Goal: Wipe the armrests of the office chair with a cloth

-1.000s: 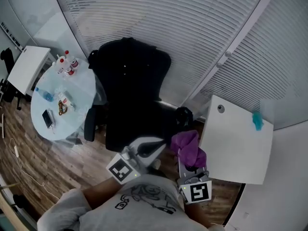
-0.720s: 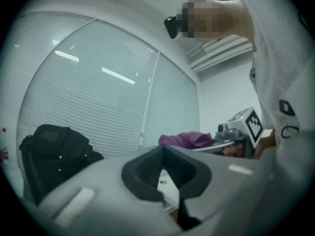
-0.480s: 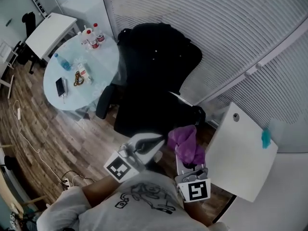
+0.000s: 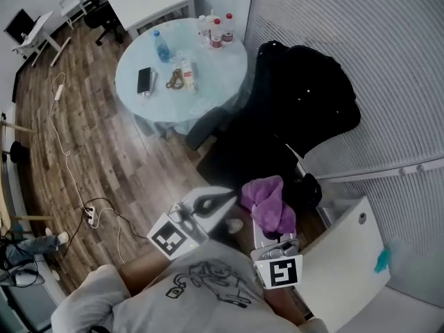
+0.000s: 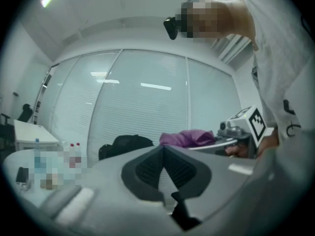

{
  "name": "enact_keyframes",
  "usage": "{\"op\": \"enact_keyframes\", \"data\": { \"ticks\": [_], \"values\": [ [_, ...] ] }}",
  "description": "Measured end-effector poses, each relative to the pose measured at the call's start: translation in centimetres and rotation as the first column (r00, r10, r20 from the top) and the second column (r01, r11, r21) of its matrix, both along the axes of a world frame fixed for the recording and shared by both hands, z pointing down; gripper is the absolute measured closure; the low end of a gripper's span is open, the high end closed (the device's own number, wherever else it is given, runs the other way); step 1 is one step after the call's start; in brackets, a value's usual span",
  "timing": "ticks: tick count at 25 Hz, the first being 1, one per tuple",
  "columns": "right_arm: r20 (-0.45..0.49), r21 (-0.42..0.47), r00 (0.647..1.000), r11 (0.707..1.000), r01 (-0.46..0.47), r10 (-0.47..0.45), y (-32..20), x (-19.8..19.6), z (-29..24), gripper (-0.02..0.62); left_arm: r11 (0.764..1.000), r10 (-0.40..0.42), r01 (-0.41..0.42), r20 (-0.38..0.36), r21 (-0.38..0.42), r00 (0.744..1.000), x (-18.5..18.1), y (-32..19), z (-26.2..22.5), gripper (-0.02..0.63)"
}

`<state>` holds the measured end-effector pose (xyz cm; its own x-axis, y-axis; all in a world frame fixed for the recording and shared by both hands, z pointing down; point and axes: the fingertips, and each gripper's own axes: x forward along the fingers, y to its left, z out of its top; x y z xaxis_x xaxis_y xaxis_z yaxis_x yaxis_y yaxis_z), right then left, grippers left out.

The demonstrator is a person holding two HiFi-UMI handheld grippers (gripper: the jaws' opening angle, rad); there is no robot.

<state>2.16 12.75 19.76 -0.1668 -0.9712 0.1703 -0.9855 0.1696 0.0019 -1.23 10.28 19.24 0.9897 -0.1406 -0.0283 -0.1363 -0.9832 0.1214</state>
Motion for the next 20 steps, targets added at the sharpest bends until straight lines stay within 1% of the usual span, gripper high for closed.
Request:
{"op": "enact_keyframes", "data": {
  "ticks": [5, 8, 10, 15, 20],
  "values": [
    [0.004, 0.019, 0.993, 0.993, 0.119, -0.119, -3.8, -4.9, 0.0, 0.563, 0.991, -0.134, 0.134, 0.006, -0.011, 0.991, -5.2, -3.4, 0.8, 0.604],
    [-0.003, 0.019, 0.985, 0.985, 0.170, -0.170, -5.9, -7.4, 0.1, 0.563, 0.983, -0.182, 0.183, -0.003, 0.012, 0.983, -7.9, -5.3, 0.5, 0.604],
    [-0.012, 0.021, 0.980, 0.980, 0.197, -0.197, -7.2, -8.9, 0.3, 0.563, 0.978, -0.209, 0.209, -0.004, 0.013, 0.978, -9.6, -6.6, 0.7, 0.604],
    [-0.021, 0.021, 0.975, 0.975, 0.223, -0.223, -10.4, -11.3, 0.8, 0.563, 0.969, -0.248, 0.248, -0.010, 0.009, 0.969, -12.2, -9.7, 0.8, 0.604],
    [-0.037, 0.024, 0.974, 0.975, 0.223, -0.222, -13.6, -12.5, 1.1, 0.563, 0.969, -0.247, 0.247, -0.014, 0.010, 0.969, -13.5, -13.2, 0.9, 0.604]
  ]
}}
